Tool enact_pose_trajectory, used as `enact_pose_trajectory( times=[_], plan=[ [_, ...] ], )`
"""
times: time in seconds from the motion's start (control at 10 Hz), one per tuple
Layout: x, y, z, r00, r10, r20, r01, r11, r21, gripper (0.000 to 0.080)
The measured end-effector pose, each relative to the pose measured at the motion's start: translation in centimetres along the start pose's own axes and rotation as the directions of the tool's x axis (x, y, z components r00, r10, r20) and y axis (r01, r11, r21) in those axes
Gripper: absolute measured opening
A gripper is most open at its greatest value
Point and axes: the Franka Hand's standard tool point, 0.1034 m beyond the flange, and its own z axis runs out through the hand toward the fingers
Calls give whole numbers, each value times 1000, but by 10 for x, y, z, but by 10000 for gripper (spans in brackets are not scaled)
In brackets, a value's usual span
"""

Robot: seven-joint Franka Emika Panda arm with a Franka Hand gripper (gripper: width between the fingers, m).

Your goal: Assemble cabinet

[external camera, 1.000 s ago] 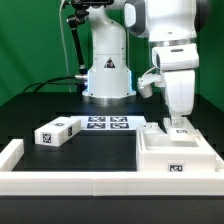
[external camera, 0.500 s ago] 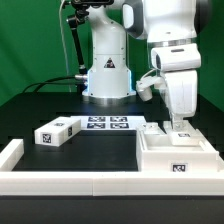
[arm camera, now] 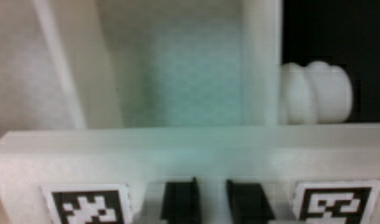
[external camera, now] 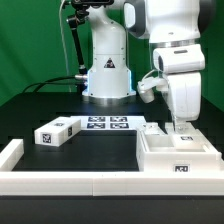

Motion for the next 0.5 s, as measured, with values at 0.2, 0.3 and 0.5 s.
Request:
enact_pose_trajectory(
  times=[0.2, 0.3, 0.5],
  plan=[
    [0, 21, 2, 1000, 10, -7, -10, 1000, -3, 71],
    [0, 28, 1, 1000, 13, -10, -13, 1000, -9, 71],
    [0, 30, 2, 1000, 13, -6, -13, 1000, 6, 71]
  ],
)
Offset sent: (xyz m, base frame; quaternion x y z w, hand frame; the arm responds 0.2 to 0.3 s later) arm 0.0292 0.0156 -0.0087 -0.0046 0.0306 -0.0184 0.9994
